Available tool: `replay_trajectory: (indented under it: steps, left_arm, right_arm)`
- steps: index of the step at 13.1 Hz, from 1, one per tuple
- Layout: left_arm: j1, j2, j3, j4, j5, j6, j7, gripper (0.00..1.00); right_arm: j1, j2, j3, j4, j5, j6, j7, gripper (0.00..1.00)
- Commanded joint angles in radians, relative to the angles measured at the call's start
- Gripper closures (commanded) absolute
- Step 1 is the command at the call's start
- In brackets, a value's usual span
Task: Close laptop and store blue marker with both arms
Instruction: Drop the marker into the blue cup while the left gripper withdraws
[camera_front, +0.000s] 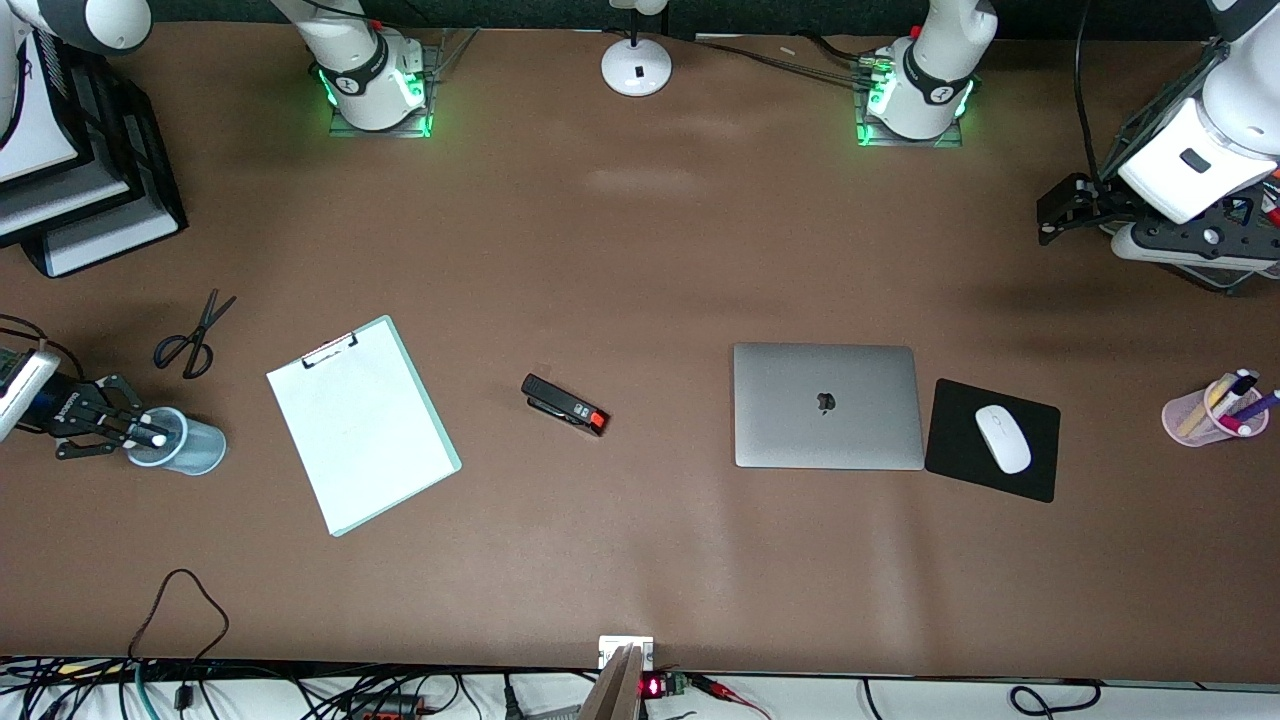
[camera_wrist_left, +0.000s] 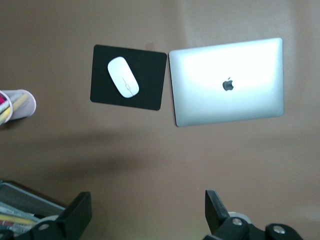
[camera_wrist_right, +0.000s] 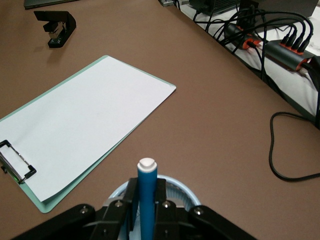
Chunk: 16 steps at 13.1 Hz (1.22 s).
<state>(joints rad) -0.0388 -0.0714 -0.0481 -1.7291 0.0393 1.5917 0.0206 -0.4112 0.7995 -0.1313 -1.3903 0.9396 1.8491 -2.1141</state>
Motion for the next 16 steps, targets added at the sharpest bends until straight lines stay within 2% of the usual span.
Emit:
replay_trajectory:
  steps: [1,2,5,10,16]
  left_arm:
    - [-0.012,0.028,-0.007,0.071,0.016,-0.062,-0.008,0.00]
    - [-0.006,0.031,0.003,0.103,0.005,-0.064,0.002,0.00]
    - [0.003,0.028,0.005,0.111,-0.009,-0.067,-0.002,0.00]
    - [0.004,0.030,0.007,0.111,-0.009,-0.070,-0.004,0.00]
    - [0.004,0.030,0.005,0.111,-0.009,-0.072,-0.005,0.00]
  right_arm:
    - [-0.020,0.004,0.013,0.025,0.011,-0.022,0.003,0.50]
    - [-0.020,0.001,0.013,0.028,0.016,-0.027,0.006,0.01]
    - [-0.017,-0.039,0.009,0.034,0.004,-0.080,0.081,0.00]
    - [-0.003,-0.170,0.016,0.083,-0.157,-0.188,0.333,0.00]
    - [0.115,-0.325,0.013,0.152,-0.338,-0.300,0.630,0.00]
